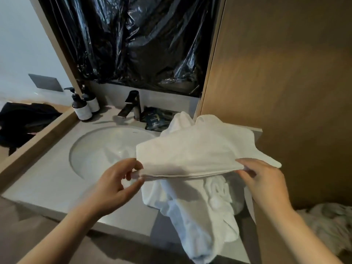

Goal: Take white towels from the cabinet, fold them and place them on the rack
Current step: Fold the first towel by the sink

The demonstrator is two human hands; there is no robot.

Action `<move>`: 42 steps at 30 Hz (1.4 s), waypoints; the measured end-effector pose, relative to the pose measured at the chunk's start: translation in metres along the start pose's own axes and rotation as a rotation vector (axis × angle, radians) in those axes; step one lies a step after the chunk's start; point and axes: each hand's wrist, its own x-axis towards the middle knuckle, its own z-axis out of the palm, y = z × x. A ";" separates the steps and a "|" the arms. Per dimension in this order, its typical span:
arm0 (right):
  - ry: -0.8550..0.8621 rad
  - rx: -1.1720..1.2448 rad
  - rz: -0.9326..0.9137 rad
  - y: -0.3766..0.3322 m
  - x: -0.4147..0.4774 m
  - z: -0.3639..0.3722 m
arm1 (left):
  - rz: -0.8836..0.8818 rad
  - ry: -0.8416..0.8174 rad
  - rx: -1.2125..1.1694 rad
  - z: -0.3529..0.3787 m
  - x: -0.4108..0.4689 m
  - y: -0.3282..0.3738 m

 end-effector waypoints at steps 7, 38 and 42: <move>-0.139 0.218 0.170 0.012 -0.045 0.030 | 0.252 -0.255 0.142 0.029 -0.011 -0.010; 0.091 1.137 1.223 0.028 -0.020 0.043 | 0.407 -0.265 0.546 0.143 0.047 0.047; 0.135 1.161 1.219 0.033 -0.019 0.047 | 0.485 -0.356 0.433 0.134 0.028 0.053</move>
